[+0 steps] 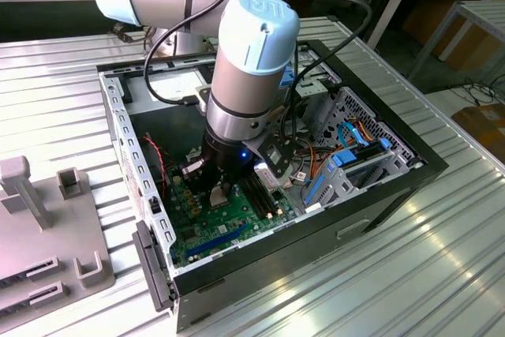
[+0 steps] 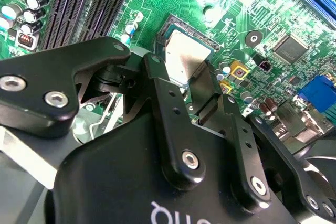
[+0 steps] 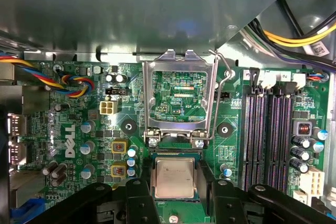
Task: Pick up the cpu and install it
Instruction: 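Place the cpu into insertion slot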
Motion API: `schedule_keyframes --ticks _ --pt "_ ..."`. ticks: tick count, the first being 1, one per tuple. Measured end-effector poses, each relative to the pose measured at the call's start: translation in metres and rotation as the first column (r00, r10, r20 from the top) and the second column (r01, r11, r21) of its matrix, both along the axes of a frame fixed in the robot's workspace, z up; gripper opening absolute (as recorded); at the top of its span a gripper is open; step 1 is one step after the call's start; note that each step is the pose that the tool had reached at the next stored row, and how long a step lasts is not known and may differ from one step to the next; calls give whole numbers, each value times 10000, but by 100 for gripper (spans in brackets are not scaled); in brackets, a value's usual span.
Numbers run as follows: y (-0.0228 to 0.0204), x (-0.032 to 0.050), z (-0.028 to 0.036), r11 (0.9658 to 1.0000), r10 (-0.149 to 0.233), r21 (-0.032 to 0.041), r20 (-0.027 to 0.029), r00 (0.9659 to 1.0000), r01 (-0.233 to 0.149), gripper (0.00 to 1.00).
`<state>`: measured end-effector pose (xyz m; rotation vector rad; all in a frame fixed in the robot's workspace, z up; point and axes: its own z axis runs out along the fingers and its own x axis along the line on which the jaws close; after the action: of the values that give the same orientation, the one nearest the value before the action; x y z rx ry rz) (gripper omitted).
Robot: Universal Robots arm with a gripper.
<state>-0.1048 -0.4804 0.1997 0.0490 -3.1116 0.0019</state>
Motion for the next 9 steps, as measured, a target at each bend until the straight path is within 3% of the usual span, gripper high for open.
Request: schedule_keyframes --ticks 9 --pt "0 0 -3 10000 0 3 1 10000 0 44"
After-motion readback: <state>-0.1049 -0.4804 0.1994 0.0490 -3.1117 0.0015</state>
